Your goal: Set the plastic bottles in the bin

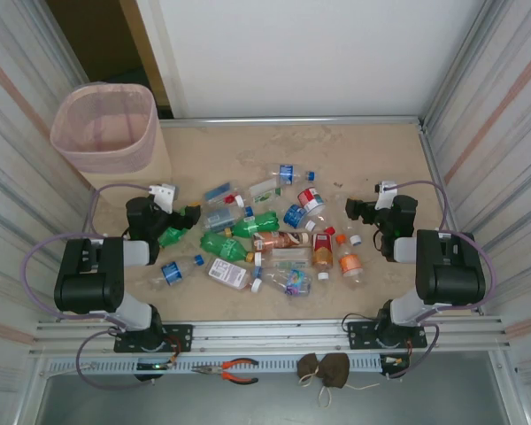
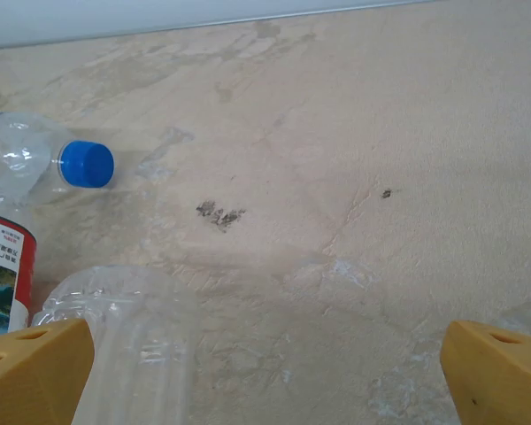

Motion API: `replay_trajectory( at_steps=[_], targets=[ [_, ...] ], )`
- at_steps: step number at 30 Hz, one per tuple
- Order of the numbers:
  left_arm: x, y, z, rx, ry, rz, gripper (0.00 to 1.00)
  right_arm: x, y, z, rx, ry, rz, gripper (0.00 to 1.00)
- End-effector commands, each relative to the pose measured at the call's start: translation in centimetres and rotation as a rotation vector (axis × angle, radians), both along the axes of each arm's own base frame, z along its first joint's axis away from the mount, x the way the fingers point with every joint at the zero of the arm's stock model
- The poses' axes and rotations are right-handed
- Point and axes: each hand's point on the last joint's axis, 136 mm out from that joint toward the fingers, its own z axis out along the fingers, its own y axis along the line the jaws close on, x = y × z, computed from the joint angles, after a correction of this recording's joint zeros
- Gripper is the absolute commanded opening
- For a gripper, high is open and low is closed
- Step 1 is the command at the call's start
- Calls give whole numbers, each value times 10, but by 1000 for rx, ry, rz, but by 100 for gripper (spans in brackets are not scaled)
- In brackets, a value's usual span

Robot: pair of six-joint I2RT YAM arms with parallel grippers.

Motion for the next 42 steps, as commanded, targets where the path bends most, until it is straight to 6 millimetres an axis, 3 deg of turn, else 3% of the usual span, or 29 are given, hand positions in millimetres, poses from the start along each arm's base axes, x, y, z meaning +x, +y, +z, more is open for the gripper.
replay_trajectory(
  at_steps=[1, 33, 42],
  targets=[
    [-2, -1, 6, 8, -32, -19, 99, 0, 2, 3, -9, -20, 19, 99],
    [-2, 0, 6, 8, -34, -15, 99, -1, 0, 4, 5, -24, 17, 99],
    [-1, 14, 17, 6, -30, 81, 99, 2, -10, 28, 10, 10, -39, 99]
  ],
)
